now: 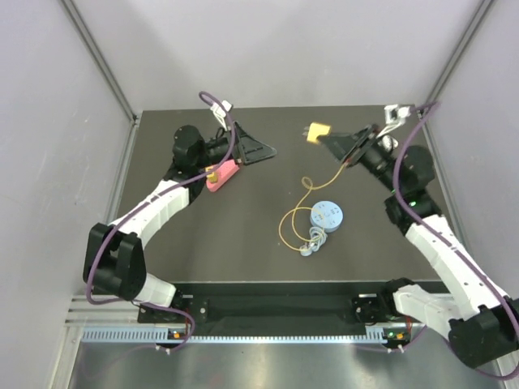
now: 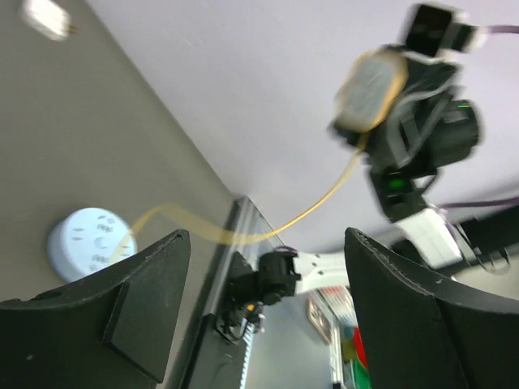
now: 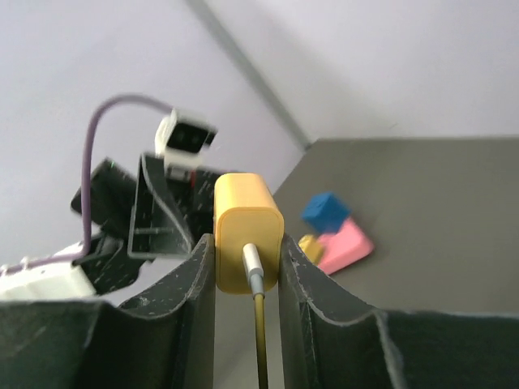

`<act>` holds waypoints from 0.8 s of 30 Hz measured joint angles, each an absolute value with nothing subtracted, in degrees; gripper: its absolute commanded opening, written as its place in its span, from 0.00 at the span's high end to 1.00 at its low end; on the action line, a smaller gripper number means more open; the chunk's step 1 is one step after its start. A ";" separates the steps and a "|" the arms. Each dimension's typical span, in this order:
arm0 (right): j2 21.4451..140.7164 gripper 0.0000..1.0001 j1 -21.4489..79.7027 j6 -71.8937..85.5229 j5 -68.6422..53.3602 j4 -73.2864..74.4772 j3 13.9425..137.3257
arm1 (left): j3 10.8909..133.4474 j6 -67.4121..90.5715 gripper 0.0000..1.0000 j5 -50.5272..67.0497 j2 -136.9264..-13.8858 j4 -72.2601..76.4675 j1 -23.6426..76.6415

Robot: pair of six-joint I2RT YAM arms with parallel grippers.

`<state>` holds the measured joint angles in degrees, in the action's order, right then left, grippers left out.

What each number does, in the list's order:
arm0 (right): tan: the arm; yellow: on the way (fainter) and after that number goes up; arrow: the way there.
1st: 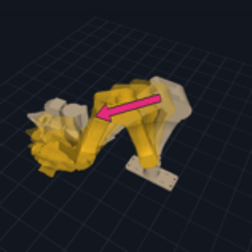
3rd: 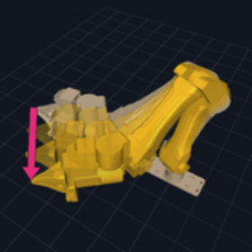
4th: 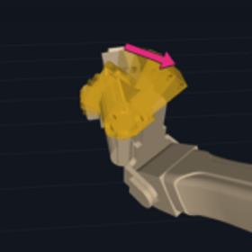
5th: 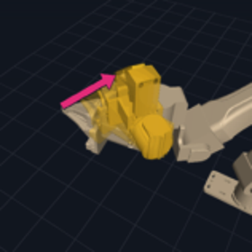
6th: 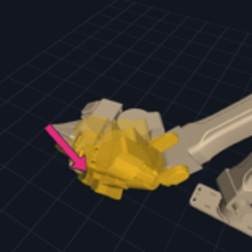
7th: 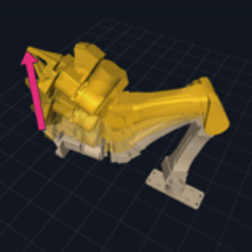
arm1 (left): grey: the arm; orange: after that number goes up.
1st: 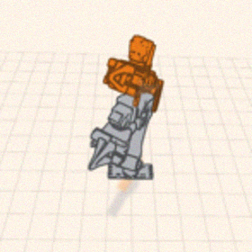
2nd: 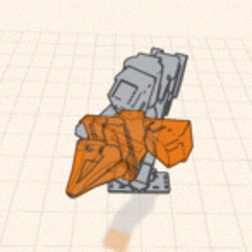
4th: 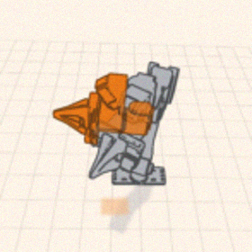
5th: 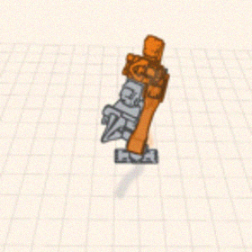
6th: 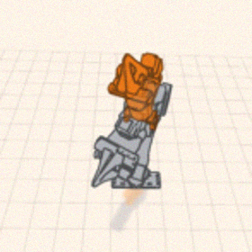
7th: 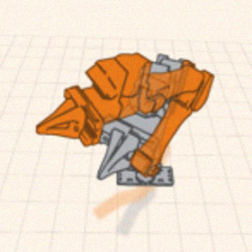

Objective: Insert the plug

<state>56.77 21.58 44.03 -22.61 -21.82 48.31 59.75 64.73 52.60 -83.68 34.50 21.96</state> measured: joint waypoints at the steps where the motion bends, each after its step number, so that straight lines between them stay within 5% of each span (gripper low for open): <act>1: 56.84 1.00 19.14 42.33 -23.29 -18.68 51.37 | 59.72 63.83 0.19 52.40 -83.35 32.77 20.71; 15: 69.71 1.00 -8.03 21.93 -16.71 4.23 87.55 | 63.59 37.54 0.19 41.71 -80.58 -3.88 15.75; 24: 56.25 1.00 -8.80 8.45 -4.43 22.52 73.71 | 63.64 29.15 0.20 35.03 -78.76 -13.87 16.21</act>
